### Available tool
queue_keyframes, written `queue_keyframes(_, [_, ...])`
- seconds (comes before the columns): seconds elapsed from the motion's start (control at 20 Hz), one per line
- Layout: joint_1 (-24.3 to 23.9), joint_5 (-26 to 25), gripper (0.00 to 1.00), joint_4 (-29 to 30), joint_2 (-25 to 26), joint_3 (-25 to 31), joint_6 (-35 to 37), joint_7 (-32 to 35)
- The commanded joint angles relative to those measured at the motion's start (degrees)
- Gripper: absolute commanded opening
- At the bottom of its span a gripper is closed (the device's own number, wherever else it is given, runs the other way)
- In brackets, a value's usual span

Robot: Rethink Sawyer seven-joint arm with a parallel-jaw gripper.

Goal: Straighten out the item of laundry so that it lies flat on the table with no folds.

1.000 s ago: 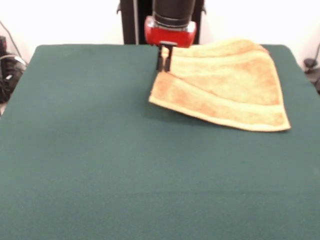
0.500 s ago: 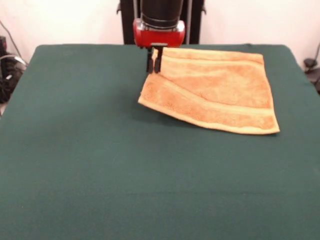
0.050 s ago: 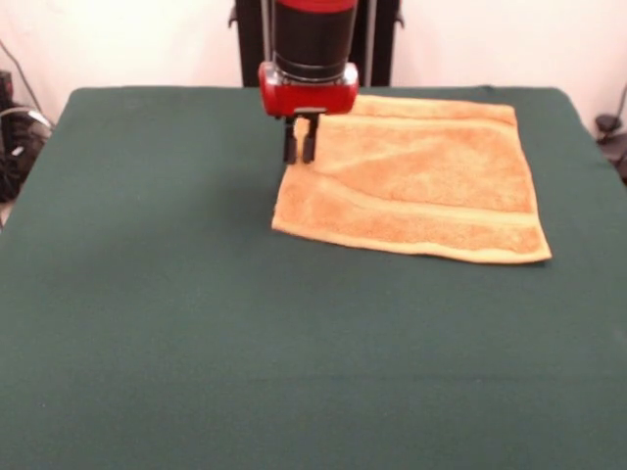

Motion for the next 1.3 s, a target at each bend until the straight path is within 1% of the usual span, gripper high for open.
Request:
queue_keyframes(0.05, [0.2,-2.3,1.0,-4.1,3.8,4.6,0.2,-17.5])
queue_keyframes(0.1, [0.3,-3.0,1.0,-4.7,4.0,5.0,-0.9,-17.6])
queue_keyframes(0.15, [0.6,-3.5,1.0,-5.1,4.1,4.3,-1.9,-15.6])
queue_keyframes(0.2, [0.5,-2.9,1.0,-5.1,4.2,4.5,-1.7,-15.3])
queue_keyframes(0.45, [0.4,-3.4,1.0,-4.0,3.4,3.9,-2.4,-14.2])
queue_keyframes(0.55, [0.7,-3.3,1.0,-2.7,2.0,3.6,-3.1,-12.7])
queue_keyframes(0.6, [0.9,-2.5,1.0,-0.3,0.2,3.3,-3.2,-10.9])
queue_keyframes(0.65, [1.3,-0.5,1.0,4.0,-1.9,3.7,-3.7,-8.5])
queue_keyframes(0.7, [2.6,0.9,1.0,9.1,-4.7,3.1,-5.1,-3.9])
queue_keyframes(0.75, [4.6,1.2,1.0,13.1,-7.4,1.8,-7.1,1.3])
queue_keyframes(0.8, [6.6,1.5,1.0,15.9,-9.5,0.4,-8.9,5.9])
queue_keyframes(0.9, [8.1,3.6,1.0,19.5,-11.6,-0.8,-10.9,10.5])
queue_keyframes(1.0, [7.2,8.0,1.0,22.1,-11.9,0.0,-10.3,10.2])
queue_keyframes(1.05, [7.2,9.4,1.0,23.1,-12.5,0.0,-10.7,10.1])
queue_keyframes(1.15, [8.5,10.7,1.0,24.0,-14.8,-1.5,-11.6,11.0])
queue_keyframes(1.25, [11.1,9.6,1.0,23.5,-17.3,-3.6,-14.0,12.1])
queue_keyframes(1.3, [11.5,9.9,1.0,23.3,-17.6,-4.1,-14.4,11.9])
